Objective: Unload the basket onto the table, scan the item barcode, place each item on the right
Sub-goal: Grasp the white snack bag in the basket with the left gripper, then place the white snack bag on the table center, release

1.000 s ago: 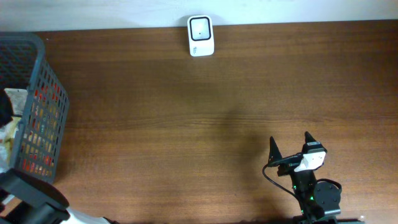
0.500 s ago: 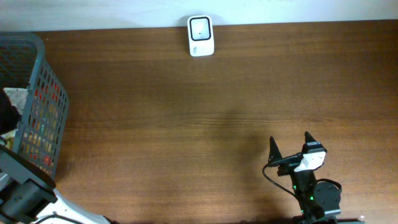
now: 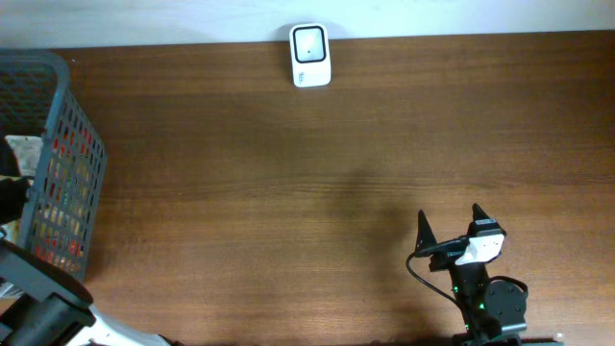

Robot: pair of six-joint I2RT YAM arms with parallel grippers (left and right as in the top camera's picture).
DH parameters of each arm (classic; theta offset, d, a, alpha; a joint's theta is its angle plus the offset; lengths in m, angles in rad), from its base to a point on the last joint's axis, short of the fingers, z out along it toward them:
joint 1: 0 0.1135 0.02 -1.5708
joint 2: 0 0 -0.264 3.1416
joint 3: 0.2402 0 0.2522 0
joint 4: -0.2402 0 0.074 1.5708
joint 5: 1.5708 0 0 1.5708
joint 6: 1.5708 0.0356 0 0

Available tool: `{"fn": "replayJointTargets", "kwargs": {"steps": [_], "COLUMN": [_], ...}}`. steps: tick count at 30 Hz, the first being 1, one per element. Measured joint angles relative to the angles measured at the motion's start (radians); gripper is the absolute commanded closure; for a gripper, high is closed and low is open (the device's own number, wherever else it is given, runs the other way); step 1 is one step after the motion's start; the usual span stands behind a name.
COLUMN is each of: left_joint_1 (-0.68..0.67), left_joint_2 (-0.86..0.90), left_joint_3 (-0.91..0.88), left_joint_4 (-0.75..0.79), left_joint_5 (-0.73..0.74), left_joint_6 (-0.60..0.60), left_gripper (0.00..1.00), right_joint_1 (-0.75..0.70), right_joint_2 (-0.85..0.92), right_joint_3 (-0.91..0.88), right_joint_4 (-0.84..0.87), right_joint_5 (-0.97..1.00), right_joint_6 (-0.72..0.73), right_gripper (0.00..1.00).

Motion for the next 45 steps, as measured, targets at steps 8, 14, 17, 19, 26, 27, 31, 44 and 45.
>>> {"fn": "replayJointTargets", "kwargs": {"steps": [8,14,17,19,26,27,31,44,45], "left_joint_1": [0.145,0.154,0.143,0.119,0.07,0.067,0.05,-0.107,-0.23], "left_joint_2": [0.0,0.071,0.117,0.15,0.148,0.142,-0.014,-0.528,-0.571], "left_joint_3": [-0.037,-0.039,-0.039,-0.038,-0.025,-0.025,-0.035,-0.038,-0.035], "left_joint_4": [0.049,0.142,0.177,0.18,0.165,0.162,0.168,0.323,0.269], "left_joint_5": [-0.024,0.006,0.013,0.018,0.017,0.016,0.008,0.548,0.582], "left_joint_6": [0.111,0.137,0.142,0.145,0.141,0.141,0.108,-0.233,-0.242], "left_gripper": [0.01,0.0,0.31,0.75,1.0,1.0,1.0,1.0,1.0], "right_joint_1": [0.0,0.0,0.0,0.0,0.0,0.0,0.0,0.0,0.0], "right_joint_2": [0.0,0.0,0.0,0.0,0.0,0.0,0.0,0.0,0.0], "right_joint_3": [0.0,0.0,0.0,0.0,0.0,0.0,0.0,0.0,0.0], "right_joint_4": [-0.002,-0.002,-0.002,-0.002,-0.002,-0.002,-0.002,-0.002,-0.002], "right_joint_5": [0.014,0.014,0.014,0.014,0.014,0.014,0.014,0.014,0.014], "right_joint_6": [0.0,0.0,0.0,0.0,0.0,0.0,0.0,0.0,0.0], "right_gripper": [0.01,0.01,0.01,0.01,0.01,0.01,0.01,0.01,0.01]}}
